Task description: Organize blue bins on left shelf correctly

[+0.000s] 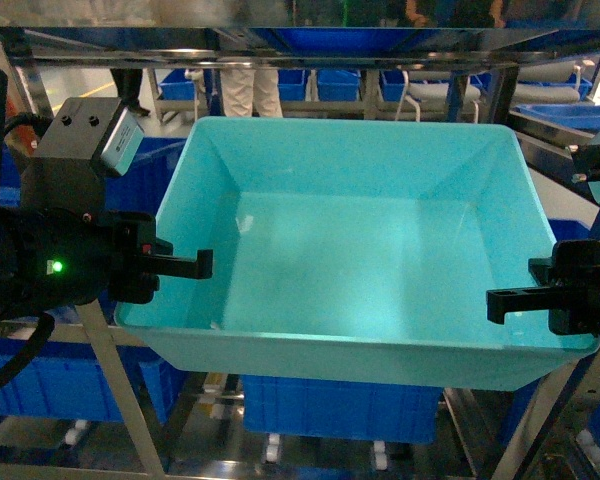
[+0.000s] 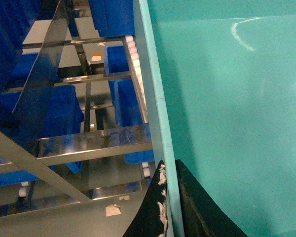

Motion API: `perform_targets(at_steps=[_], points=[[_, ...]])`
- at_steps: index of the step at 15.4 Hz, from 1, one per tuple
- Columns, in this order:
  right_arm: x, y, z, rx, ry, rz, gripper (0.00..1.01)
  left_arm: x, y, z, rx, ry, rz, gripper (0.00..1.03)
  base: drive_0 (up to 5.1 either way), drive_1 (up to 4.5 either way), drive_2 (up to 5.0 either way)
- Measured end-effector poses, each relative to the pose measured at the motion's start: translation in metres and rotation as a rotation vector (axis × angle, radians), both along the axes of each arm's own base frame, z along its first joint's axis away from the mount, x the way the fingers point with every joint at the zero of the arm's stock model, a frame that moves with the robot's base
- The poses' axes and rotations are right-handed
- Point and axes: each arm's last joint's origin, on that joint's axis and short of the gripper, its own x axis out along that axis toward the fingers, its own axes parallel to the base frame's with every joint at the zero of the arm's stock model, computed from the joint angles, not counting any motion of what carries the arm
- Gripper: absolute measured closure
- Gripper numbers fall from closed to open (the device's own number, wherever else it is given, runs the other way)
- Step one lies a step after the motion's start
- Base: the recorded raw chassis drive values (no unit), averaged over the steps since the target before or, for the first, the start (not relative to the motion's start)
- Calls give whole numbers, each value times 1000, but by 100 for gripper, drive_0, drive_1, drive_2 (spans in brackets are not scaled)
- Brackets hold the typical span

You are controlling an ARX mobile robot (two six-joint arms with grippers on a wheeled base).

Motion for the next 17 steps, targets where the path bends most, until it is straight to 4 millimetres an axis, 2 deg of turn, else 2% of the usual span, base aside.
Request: perform_targets(at_steps=[9,12,17], points=[[0,0,0,-2,2,-4,99,0,-1,0,0,1,-2,101,-258,473,-182],[0,1,0,1,1,4,99,0,2,0,1,5,5,101,0,0,0],[0,0,0,-1,-2,-5,99,0,-1,0,0,-2,-2,101,489,-367,-33]])
